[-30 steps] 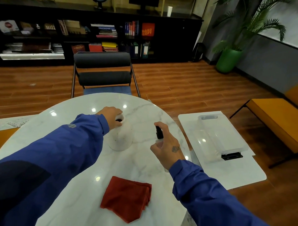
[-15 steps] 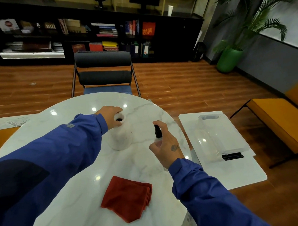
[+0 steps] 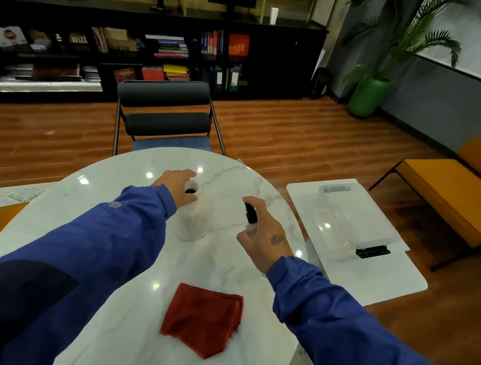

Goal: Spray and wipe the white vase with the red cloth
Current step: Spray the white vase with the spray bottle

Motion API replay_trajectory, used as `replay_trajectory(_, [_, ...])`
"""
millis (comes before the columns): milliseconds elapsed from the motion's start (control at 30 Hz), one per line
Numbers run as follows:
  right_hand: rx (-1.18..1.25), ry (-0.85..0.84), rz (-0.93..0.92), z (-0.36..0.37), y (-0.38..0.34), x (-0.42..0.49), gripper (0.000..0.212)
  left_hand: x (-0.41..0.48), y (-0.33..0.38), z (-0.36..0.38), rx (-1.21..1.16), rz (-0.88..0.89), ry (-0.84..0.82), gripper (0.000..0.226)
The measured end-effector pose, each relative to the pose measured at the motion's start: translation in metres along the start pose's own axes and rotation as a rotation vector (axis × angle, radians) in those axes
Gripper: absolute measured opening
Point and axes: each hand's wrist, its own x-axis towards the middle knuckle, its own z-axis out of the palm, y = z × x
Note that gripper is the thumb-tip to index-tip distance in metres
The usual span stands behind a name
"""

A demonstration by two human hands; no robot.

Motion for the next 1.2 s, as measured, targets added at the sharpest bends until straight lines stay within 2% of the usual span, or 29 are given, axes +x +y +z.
replay_trajectory(133, [-0.010,-0.018,0.008,0.002,0.001,-0.001,0.063,0.000,0.003,0.000,-0.019,-0.052,0.001,0.065])
replay_trajectory(367, [0.001,-0.002,-0.012,-0.003,-0.001,0.002,0.073,0.002,0.008,0.001,-0.017,-0.147,0.031,0.074])
replay_trajectory(433, [-0.006,0.003,-0.017,-0.004,-0.001,0.002,0.074,0.000,0.007,0.001,-0.038,-0.102,0.028,0.076])
replay_trajectory(567, [-0.012,-0.013,-0.019,-0.002,-0.003,0.001,0.072,-0.003,0.002,-0.003,-0.053,-0.009,0.004,0.065])
replay_trajectory(833, [-0.002,-0.060,-0.017,0.001,-0.009,-0.001,0.061,-0.002,0.009,-0.003,-0.077,-0.151,0.021,0.068])
replay_trajectory(1000, [0.069,-0.039,0.030,-0.005,-0.008,0.002,0.070,-0.013,0.014,-0.003,-0.072,-0.067,0.087,0.067])
replay_trajectory(1200, [0.127,-0.115,0.019,-0.003,-0.019,0.004,0.063,-0.054,0.015,0.000,-0.233,0.013,0.115,0.048])
